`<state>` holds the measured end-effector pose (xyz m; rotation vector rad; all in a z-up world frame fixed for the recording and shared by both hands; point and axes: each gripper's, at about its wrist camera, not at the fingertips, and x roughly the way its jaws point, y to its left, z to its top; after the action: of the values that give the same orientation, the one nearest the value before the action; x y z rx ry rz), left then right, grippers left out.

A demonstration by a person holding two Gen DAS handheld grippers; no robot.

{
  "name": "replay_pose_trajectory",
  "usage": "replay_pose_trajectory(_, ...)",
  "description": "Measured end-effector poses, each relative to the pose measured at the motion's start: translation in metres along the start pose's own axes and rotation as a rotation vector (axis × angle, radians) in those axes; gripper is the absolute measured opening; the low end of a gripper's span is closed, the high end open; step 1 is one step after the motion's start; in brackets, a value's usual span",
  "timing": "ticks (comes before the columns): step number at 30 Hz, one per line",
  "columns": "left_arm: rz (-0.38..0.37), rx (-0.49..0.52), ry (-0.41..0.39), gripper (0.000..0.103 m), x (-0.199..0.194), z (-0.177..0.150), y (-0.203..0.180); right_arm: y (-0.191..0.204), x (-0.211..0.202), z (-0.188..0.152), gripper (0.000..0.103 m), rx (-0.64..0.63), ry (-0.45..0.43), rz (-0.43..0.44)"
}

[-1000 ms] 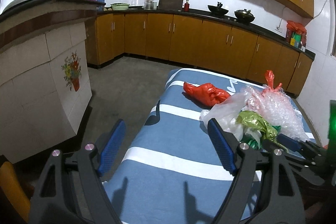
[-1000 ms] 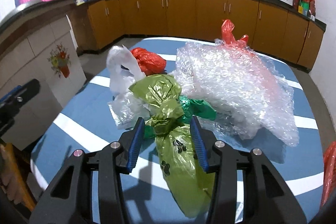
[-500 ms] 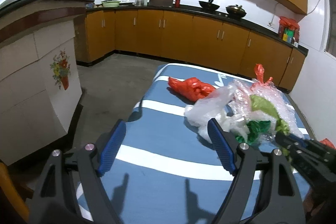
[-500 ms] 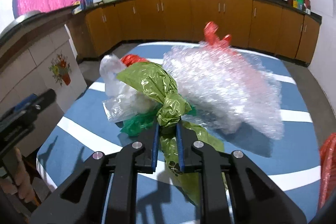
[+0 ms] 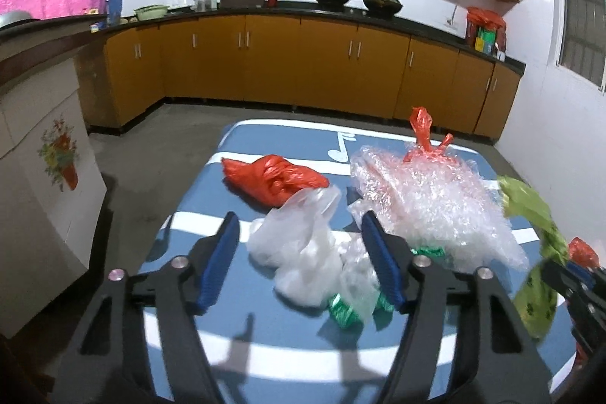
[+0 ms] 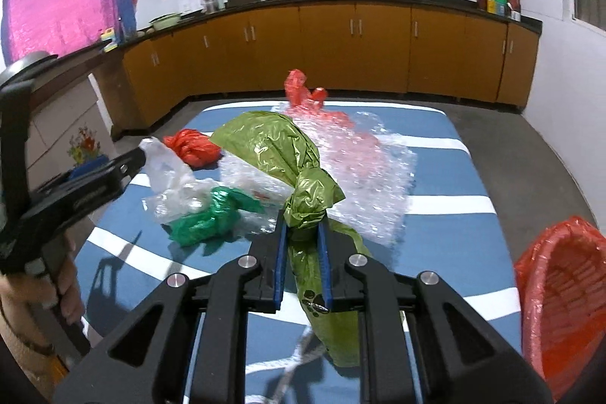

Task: Collect trash
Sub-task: 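Grasp the white bag with the left tool while the right tool holds the green bag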

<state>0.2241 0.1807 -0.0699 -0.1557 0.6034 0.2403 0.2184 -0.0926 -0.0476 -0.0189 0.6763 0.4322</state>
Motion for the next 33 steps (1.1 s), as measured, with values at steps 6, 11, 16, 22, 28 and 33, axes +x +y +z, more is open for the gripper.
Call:
replay_pose_trajectory(6,-0.013,-0.012,0.072,0.033,0.032,0.007,0.002,-0.012,-0.001,-0.004,0.015,0.011,0.007,-0.017)
replay_pose_trajectory(11,-0.048,-0.022,0.082,0.005,0.038,0.007,0.012,-0.017,-0.003,-0.006,0.015,0.019,0.004,-0.026)
replay_pose_trajectory(16,-0.049,-0.018,0.038,0.004,0.023,0.012,0.022,-0.02,-0.005,-0.006,0.015,0.03,-0.003,-0.026)
replay_pose_trajectory(22,-0.068,-0.029,0.0,0.004,-0.005,0.02,0.027,-0.02,-0.015,-0.005,0.015,0.033,-0.026,-0.026)
replay_pose_trajectory(28,-0.125,-0.034,-0.035,0.004,-0.036,0.03,0.015,-0.03,-0.027,-0.002,0.015,0.051,-0.049,-0.051)
replay_pose_trajectory(33,-0.195,-0.018,-0.049,0.004,-0.058,0.034,-0.006,-0.05,-0.041,0.002,0.015,0.094,-0.072,-0.097)
